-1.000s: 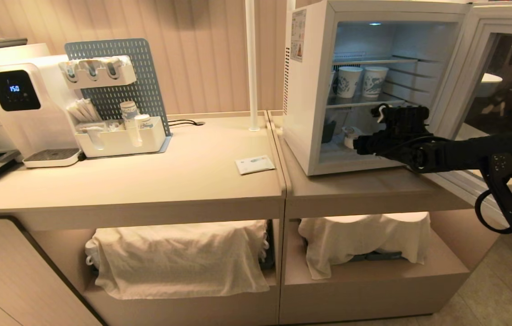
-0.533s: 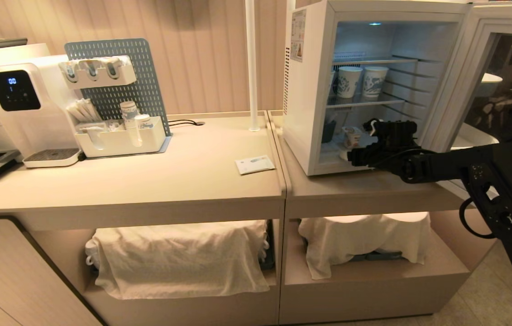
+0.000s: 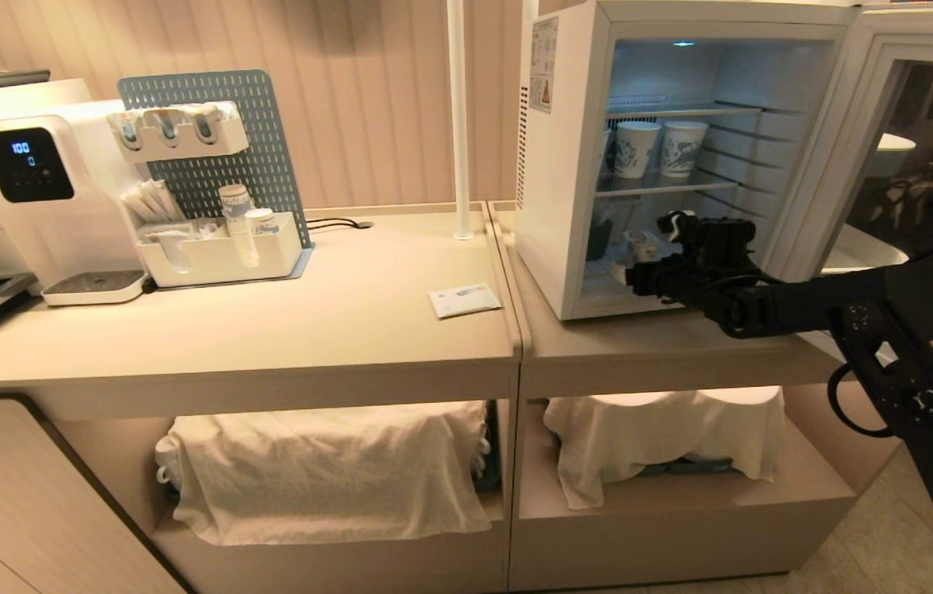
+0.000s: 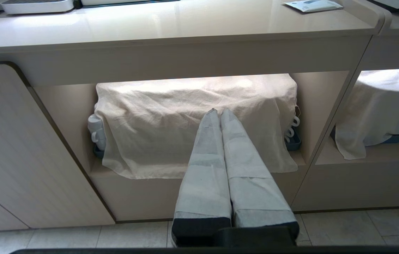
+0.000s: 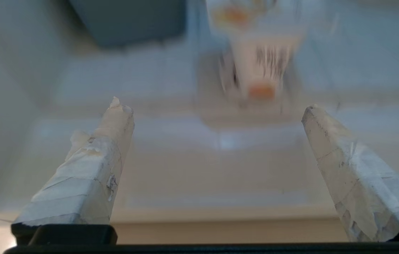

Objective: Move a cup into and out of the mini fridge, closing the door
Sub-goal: Take the yoghurt out of the freezer

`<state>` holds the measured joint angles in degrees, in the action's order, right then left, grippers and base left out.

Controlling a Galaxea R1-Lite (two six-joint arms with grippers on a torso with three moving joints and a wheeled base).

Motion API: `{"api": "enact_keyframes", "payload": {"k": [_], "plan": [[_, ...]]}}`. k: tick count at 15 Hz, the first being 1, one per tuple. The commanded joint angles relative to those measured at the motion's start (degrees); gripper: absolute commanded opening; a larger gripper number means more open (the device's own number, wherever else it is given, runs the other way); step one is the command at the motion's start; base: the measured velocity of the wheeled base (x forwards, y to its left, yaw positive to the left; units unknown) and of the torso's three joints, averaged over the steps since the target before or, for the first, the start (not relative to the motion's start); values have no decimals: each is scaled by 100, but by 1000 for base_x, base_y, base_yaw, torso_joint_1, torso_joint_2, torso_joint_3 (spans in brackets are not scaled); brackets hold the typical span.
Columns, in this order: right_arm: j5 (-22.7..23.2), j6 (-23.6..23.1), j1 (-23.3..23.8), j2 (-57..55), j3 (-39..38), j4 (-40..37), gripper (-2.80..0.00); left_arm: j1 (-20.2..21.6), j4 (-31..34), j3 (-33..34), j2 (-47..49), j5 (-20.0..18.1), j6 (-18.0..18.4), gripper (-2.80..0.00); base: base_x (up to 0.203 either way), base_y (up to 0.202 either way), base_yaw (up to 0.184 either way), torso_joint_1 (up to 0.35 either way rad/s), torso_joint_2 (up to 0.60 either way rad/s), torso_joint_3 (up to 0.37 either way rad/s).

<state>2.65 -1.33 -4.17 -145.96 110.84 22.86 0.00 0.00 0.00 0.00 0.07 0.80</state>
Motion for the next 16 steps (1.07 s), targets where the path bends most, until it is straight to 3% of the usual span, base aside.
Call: {"api": "enact_keyframes", "payload": {"k": [1,16], "plan": [[7,-14,-13,168,-1,41,0,0,0,0,3,1,2,-280,0,0,0,0,0,0],[26,-214,47,120,-1,416,0,0,0,0,0,1,-1,-280,0,0,0,0,0,0]]}}
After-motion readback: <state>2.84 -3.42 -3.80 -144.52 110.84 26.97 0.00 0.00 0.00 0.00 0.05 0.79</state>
